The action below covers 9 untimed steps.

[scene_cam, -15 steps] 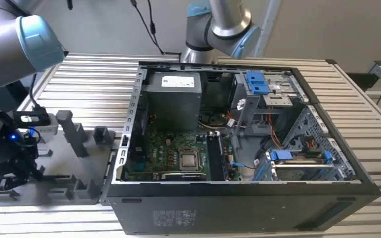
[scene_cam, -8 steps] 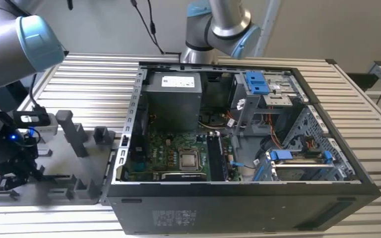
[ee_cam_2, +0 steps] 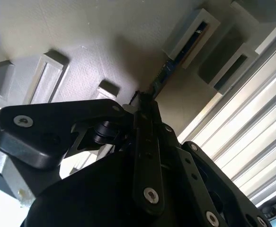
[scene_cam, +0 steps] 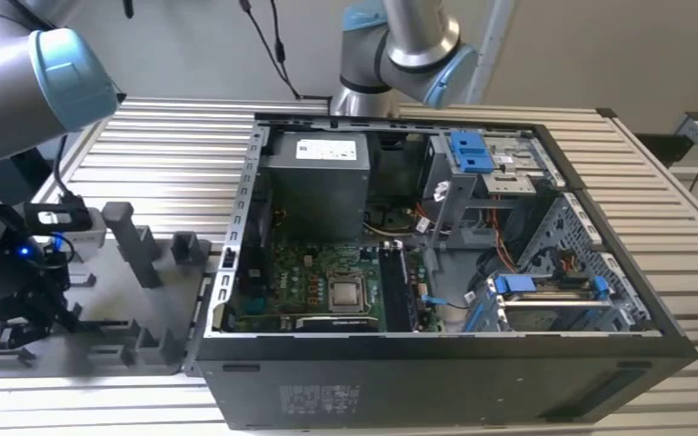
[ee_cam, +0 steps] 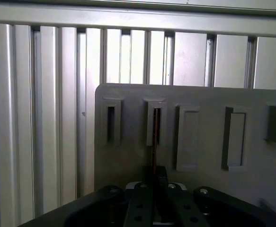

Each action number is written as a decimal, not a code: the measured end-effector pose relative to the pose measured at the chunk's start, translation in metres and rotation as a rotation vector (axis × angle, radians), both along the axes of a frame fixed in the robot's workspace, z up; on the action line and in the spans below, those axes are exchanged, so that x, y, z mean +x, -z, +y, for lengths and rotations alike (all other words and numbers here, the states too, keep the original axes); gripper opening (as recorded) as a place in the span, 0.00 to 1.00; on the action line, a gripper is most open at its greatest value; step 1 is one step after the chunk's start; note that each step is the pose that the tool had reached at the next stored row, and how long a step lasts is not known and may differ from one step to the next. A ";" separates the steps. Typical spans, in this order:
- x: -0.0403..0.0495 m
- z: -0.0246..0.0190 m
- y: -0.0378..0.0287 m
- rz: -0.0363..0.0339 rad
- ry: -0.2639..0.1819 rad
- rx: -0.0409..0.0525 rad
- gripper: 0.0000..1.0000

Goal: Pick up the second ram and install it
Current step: 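Pick up the second ram and move it above second insertion slot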

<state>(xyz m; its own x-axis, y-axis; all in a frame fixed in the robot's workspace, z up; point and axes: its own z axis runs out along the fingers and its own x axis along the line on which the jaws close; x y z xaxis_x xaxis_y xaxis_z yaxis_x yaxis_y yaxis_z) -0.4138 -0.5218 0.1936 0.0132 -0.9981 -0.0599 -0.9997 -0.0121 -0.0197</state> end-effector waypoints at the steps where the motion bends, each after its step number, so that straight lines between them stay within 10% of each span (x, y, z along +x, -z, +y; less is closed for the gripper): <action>1: 0.0000 0.0000 -0.0015 -0.0002 0.000 0.0002 0.14; 9: 0.0000 0.0002 -0.0361 0.0001 0.000 -0.0002 0.14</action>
<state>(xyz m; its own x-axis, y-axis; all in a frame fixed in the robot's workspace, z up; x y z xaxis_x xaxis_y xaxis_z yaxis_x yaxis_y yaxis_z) -0.4138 -0.5216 0.2297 0.0132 -0.9981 -0.0597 -0.9997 -0.0121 -0.0196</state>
